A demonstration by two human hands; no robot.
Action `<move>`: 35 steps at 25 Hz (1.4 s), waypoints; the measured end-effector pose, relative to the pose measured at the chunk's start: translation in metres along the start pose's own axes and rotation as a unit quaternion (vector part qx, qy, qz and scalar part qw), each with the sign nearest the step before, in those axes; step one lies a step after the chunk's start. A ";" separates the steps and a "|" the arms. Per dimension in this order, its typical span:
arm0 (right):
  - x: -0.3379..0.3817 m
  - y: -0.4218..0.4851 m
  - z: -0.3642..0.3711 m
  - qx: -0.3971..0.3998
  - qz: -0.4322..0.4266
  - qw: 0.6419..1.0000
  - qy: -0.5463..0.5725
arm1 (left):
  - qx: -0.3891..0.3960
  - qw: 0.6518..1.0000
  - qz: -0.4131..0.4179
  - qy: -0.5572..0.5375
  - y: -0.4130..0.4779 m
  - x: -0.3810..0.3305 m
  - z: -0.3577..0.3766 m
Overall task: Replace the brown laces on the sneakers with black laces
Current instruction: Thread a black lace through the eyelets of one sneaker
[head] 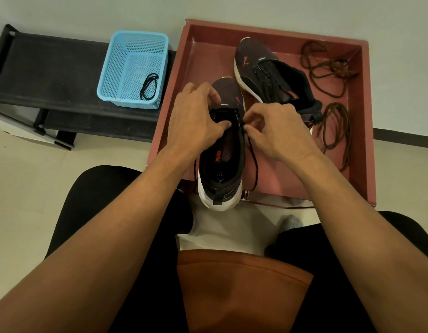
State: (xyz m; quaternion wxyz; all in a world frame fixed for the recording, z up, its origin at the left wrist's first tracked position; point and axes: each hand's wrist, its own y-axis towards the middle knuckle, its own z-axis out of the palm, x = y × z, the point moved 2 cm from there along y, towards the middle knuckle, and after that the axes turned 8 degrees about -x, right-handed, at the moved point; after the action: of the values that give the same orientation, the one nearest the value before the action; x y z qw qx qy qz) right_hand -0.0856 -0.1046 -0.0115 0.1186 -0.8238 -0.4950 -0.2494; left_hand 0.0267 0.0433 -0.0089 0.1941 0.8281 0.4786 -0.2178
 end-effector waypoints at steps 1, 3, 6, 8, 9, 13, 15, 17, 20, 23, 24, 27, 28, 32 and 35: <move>0.000 -0.001 0.001 -0.002 -0.001 1.000 -0.014 | 0.002 1.000 -0.012 0.006 0.000 0.001 0.000; -0.007 -0.001 0.002 0.028 0.014 0.996 -0.085 | 0.006 0.999 -0.038 0.012 -0.001 0.002 0.000; -0.015 -0.006 0.008 0.154 0.059 0.967 -0.197 | 0.014 0.998 -0.065 0.003 -0.001 0.004 -0.001; -0.015 -0.007 0.009 0.176 0.078 0.956 -0.221 | 0.021 0.997 -0.067 0.006 -0.002 0.003 0.000; -0.013 -0.006 0.009 0.177 0.082 0.955 -0.223 | 0.024 0.997 -0.068 0.007 -0.002 0.003 0.000; -0.011 -0.005 0.009 0.182 0.085 0.952 -0.229 | 0.052 0.994 -0.092 -0.005 -0.001 0.006 0.005; -0.012 -0.006 0.007 0.196 0.087 0.950 -0.229 | 0.062 0.994 -0.095 -0.004 0.000 0.007 0.006; -0.014 -0.006 0.003 0.221 0.095 0.948 -0.207 | 0.063 0.994 -0.088 0.000 0.000 0.007 0.006; -0.012 -0.008 -0.010 0.213 0.101 0.963 -0.132 | 0.060 0.996 -0.063 0.000 0.000 0.006 0.002; -0.002 -0.010 -0.027 0.128 0.077 0.989 -0.003 | 0.056 0.998 -0.004 -0.023 -0.001 0.002 0.001; 0.001 -0.010 -0.032 0.096 0.072 0.991 0.062 | 0.057 0.998 0.007 -0.032 -0.001 0.001 0.001; 0.009 -0.008 -0.039 0.020 0.037 0.970 0.237 | 0.071 0.996 0.003 -0.047 0.001 -0.002 0.000; 0.011 -0.007 -0.042 0.005 0.026 0.954 0.300 | 0.078 0.996 -0.002 -0.049 0.001 -0.004 -0.001; 0.016 -0.007 -0.062 -0.065 -0.010 0.881 0.468 | 0.079 0.994 -0.038 -0.070 0.001 -0.004 -0.009; 0.012 -0.005 -0.071 -0.137 -0.022 0.884 0.446 | 0.032 0.989 -0.080 -0.121 0.002 0.002 -0.012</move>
State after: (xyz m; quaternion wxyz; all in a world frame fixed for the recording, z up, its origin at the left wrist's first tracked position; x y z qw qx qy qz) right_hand -0.1066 -0.1246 0.0543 0.2073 -0.6224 -0.3683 -0.6588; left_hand 0.0312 0.0506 0.0002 0.2061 0.7604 0.5091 -0.3467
